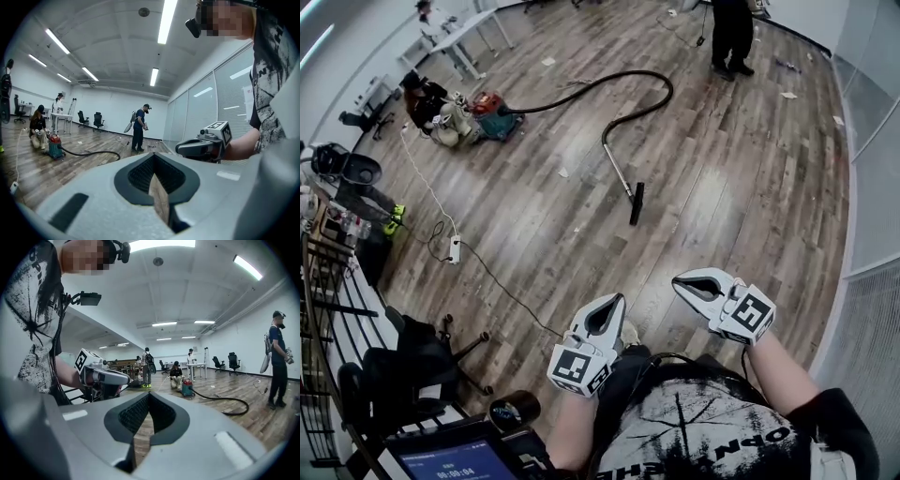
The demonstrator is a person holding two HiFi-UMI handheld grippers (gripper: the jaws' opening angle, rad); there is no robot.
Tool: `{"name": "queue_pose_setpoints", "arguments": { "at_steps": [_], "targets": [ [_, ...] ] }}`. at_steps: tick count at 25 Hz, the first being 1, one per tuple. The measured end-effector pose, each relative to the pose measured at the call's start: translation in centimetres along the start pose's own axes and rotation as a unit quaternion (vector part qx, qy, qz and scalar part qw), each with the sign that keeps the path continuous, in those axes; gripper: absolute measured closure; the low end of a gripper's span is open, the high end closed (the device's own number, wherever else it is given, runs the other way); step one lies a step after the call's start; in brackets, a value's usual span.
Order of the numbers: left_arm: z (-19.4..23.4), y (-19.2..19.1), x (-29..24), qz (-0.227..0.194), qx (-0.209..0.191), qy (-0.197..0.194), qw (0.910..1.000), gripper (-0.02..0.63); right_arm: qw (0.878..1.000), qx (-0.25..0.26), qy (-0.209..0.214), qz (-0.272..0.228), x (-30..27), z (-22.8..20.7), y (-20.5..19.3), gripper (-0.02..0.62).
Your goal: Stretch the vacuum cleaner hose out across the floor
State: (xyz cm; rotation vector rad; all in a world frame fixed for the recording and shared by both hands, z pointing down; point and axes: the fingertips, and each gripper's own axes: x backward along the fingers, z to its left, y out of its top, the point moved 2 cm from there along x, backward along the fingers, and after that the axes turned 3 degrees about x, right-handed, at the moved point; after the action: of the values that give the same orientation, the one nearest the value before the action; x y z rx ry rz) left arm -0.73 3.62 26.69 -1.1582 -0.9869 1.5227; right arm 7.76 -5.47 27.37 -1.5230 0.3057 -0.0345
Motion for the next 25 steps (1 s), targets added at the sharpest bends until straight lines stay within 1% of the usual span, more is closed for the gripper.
{"name": "queue_pose_setpoints", "arguments": {
  "at_steps": [4,10,12,14,16,20,21,25],
  "targets": [
    [5.3,1.8,-1.1,0.006,-0.007,-0.026,0.9996,0.606,1.0,-0.002,-0.018,-0.002,-4.8,-2.3,1.5,0.589],
    [12.8,4.1,-1.5,0.007,-0.019,-0.044,0.9988,0.606,0.999,-0.035,-0.039,0.007,-11.6,-4.2,2.8,0.589],
    [15.1,4.6,-1.2,0.008,-0.018,-0.047,0.9987,0.606,0.999,-0.032,-0.039,0.015,-13.7,-4.6,3.2,0.589],
    [16.9,4.7,-0.9,0.008,-0.016,-0.051,0.9986,0.606,0.999,-0.016,-0.037,0.013,-15.7,-4.9,3.7,0.589],
    [18.4,4.7,-0.7,0.007,-0.016,-0.054,0.9984,0.606,0.999,0.003,-0.035,0.008,-17.5,-5.2,4.1,0.589],
    [20.3,5.2,-0.4,0.006,-0.021,-0.063,0.9978,0.606,0.999,-0.02,-0.043,0.025,-19.7,-5.5,4.1,0.589],
    [20.7,5.3,-0.4,0.005,-0.017,-0.065,0.9978,0.606,0.999,-0.016,-0.041,0.028,-20.1,-5.5,4.1,0.589],
    [21.8,5.6,-0.1,-0.001,-0.003,-0.07,0.9976,0.606,0.999,0.026,-0.033,0.021,-21.5,-6.2,4.9,0.589]
  ]
}}
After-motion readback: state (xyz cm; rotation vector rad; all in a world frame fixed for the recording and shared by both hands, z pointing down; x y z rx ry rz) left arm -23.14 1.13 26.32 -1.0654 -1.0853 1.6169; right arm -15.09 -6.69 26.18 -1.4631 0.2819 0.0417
